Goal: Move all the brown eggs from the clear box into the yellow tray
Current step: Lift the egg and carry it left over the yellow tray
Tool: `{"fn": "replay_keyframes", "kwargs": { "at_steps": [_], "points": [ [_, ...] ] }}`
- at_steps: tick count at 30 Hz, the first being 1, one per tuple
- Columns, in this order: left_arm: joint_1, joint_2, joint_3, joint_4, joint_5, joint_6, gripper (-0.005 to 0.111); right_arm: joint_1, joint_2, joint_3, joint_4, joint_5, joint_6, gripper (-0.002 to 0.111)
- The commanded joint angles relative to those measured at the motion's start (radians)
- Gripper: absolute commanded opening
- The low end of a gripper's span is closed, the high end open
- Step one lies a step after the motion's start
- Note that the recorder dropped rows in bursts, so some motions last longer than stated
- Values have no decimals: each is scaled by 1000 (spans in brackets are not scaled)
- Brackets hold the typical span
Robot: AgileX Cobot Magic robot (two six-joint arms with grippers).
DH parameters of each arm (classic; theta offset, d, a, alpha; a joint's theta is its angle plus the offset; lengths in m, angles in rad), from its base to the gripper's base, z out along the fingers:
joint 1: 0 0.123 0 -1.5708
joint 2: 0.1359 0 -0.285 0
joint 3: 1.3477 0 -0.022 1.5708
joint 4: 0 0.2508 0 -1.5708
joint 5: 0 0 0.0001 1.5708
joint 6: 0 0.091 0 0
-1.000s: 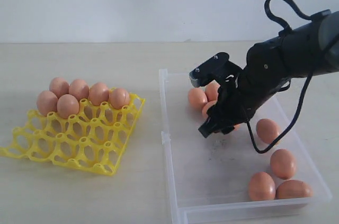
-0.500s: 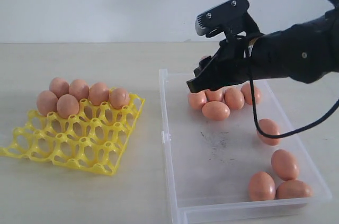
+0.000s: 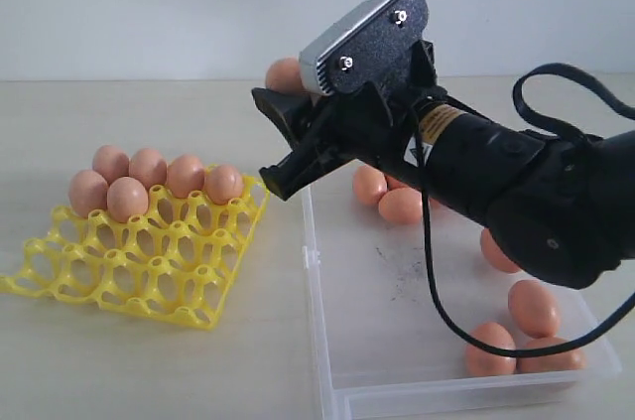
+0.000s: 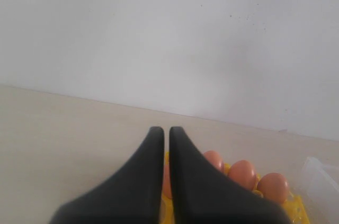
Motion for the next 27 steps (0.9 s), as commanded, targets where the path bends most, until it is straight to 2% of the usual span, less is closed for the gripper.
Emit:
{"fn": "replay_keyframes", "kwargs": {
  "at_steps": [1,8,17,27],
  "points": [
    [-6,4,-4,-1,-6,-1,4,8,-5,6,-90,-136,38,0],
    [-6,4,-4,-1,-6,-1,4,8,122,-8,-190,-429,84,0],
    [-6,4,-4,-1,-6,-1,4,8,384,-273,-396,-397,80,0],
    [-6,4,-4,-1,-6,-1,4,4,594,-513,-437,-346,216,0]
  ]
}}
